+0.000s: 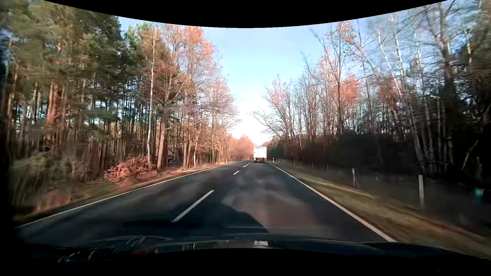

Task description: Follow the waypoints while adhering to traffic rules and regulations

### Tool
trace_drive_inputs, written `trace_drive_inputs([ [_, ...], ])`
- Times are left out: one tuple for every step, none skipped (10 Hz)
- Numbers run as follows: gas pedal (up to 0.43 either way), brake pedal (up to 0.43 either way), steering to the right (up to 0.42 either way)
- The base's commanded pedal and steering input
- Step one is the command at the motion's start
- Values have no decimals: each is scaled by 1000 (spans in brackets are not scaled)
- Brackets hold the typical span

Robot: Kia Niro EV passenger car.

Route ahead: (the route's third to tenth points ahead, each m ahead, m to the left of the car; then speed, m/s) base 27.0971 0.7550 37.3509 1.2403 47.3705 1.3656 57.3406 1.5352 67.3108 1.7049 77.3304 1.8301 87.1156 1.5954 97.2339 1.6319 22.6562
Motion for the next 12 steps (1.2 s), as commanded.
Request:
trace_drive_inputs([
  [189,0,0],
  [189,0,0],
  [177,0,0],
  [177,0,0],
  [169,0,0],
  [157,0,0],
  [157,0,0],
  [150,0,0],
  [150,0,0],
  [157,0,0],
  [157,0,0],
  [157,0,0],
])
